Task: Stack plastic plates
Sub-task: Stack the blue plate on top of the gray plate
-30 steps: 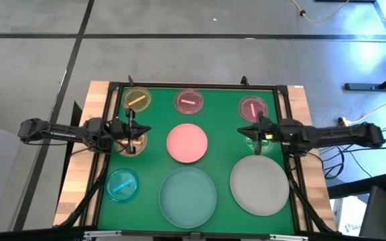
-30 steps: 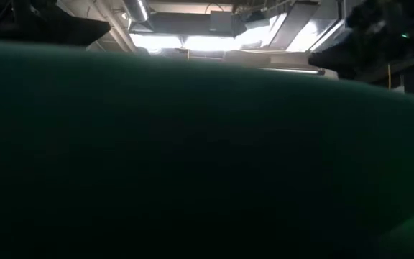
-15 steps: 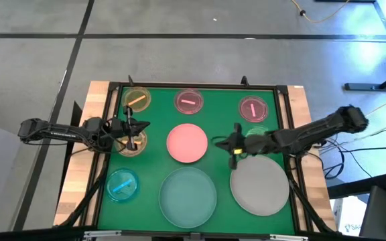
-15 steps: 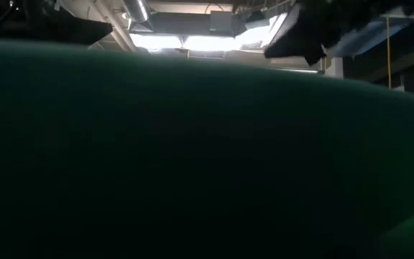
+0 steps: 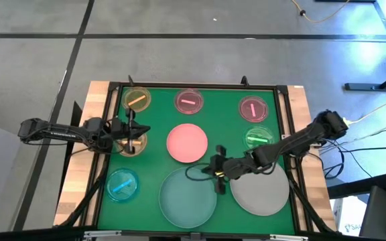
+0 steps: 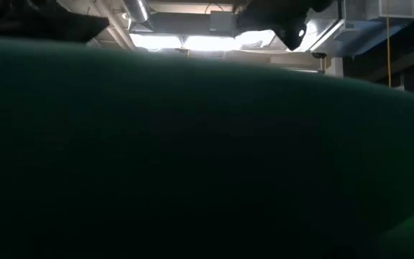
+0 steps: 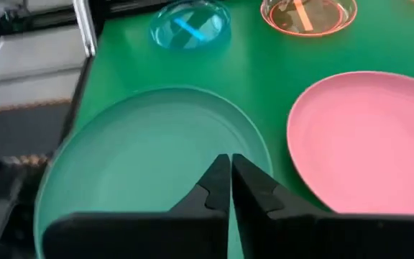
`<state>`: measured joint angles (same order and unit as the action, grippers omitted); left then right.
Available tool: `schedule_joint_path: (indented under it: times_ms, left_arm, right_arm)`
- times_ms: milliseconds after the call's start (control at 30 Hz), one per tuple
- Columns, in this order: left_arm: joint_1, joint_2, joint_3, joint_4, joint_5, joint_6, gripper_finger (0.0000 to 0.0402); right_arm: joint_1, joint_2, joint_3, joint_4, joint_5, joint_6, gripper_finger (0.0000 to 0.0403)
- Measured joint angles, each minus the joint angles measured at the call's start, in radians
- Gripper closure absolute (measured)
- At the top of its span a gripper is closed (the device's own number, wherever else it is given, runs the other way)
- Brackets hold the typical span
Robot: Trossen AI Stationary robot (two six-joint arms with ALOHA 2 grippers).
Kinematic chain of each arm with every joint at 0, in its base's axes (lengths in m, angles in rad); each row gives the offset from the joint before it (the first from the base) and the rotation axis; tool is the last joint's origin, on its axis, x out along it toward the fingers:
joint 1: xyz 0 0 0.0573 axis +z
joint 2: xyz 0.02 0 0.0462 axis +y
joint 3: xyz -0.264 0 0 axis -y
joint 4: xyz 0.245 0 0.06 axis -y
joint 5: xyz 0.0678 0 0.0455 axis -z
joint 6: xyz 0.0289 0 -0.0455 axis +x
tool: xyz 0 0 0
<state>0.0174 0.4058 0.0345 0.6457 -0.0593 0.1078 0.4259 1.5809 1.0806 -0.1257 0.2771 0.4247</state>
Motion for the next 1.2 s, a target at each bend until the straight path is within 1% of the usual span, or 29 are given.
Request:
schedule_joint_path:
  times_ms: [67, 133, 267, 333, 400, 500, 633, 733, 900, 1033, 1200]
  left_arm:
    - [0.000, 0.000, 0.000, 0.031, 0.035, 0.007, 0.0398]
    - [0.000, 0.000, 0.000, 0.056, 0.037, 0.001, 0.0398]
    - [0.000, 0.000, 0.000, 0.014, 0.053, 0.001, 0.0398]
    - [0.000, 0.000, 0.000, 0.013, 0.035, 0.014, 0.0398]
    - [0.000, 0.000, 0.000, 0.015, 0.014, 0.037, 0.0398]
    - [0.000, 0.001, 0.000, 0.015, 0.004, 0.060, 0.0398]
    - [0.000, 0.001, 0.000, 0.020, -0.002, 0.062, 0.0398]
    - [0.000, 0.001, 0.000, 0.021, -0.007, 0.062, 0.0398]
    - [0.000, 0.001, 0.000, 0.021, -0.007, 0.062, 0.0398]
    - [0.000, 0.001, 0.000, 0.021, -0.009, 0.062, 0.0398]
    - [0.000, 0.001, 0.000, 0.021, -0.037, 0.062, 0.0398]
  right_arm:
    - [0.000, 0.026, 0.003, 0.002, 0.000, 0.018, 0.0360]
    - [0.000, 0.058, 0.002, 0.001, -0.001, 0.017, 0.0326]
    - [-0.008, 0.102, 0.001, -0.006, -0.002, 0.017, 0.0251]
    - [-0.015, 0.122, 0.002, -0.014, -0.004, 0.017, 0.0219]
    - [-0.030, 0.141, 0.001, -0.026, 0.001, 0.036, 0.0195]
    - [-0.050, 0.169, 0.001, -0.043, -0.003, 0.098, 0.0176]
    - [-0.063, 0.216, 0.001, -0.062, -0.028, 0.169, 0.0178]
    - [-0.061, 0.245, 0.001, -0.045, -0.067, 0.176, 0.0187]
    - [-0.060, 0.283, 0.001, -0.042, -0.079, 0.177, 0.0205]
    - [-0.060, 0.288, 0.001, -0.042, -0.078, 0.175, 0.0235]
    - [-0.060, 0.288, 0.001, -0.041, -0.078, 0.173, 0.0291]
